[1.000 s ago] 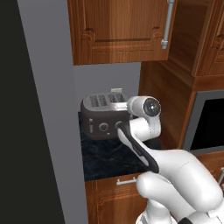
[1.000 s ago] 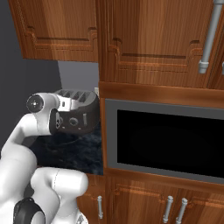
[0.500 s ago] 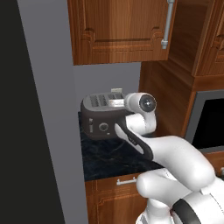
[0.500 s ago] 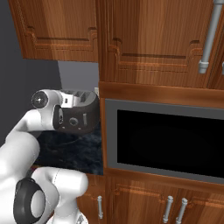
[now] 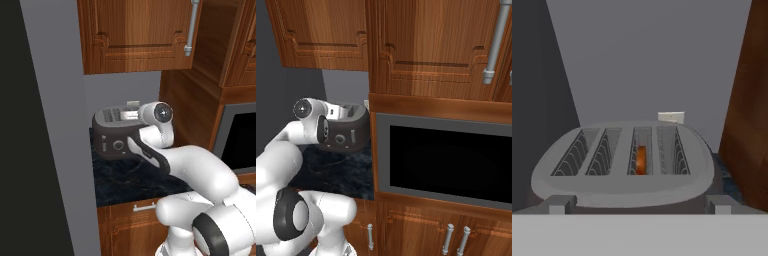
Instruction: Start the toaster. Once the lever pops up, take the bread to the plate on the dining counter.
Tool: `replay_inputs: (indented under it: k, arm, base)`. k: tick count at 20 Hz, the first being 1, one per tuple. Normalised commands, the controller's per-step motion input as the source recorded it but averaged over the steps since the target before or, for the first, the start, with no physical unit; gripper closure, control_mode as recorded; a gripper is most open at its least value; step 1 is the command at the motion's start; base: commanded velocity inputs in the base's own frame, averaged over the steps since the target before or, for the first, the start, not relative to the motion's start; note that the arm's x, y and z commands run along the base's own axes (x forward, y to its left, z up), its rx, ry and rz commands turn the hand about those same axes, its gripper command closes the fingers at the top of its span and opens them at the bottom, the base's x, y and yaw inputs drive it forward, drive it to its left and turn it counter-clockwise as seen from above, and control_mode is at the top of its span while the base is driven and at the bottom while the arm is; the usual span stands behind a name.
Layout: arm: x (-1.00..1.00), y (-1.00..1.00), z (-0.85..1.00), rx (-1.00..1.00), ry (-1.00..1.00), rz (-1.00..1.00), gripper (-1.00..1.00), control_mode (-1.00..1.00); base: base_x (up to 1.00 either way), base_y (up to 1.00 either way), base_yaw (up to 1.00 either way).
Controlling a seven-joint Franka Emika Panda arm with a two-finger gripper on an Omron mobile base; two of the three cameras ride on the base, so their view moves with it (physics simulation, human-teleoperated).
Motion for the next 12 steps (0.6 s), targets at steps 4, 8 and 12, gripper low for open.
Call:
replay_inputs:
  k: [4,8,12]
  arm:
    - [0.24,0.06,0.0,0.0,0.05,0.0,-1.0,-1.0]
    - [0.18,0.0,0.0,0.0,0.03,0.0,-1.0,-1.0]
    - [0.19,0.0,0.0,0.0,0.0,0.0,-1.0,-1.0]
  base:
    - [0.0,0.0,0.0]
    - [0.0,0.0,0.0]
    - [0.0,0.0,0.0]
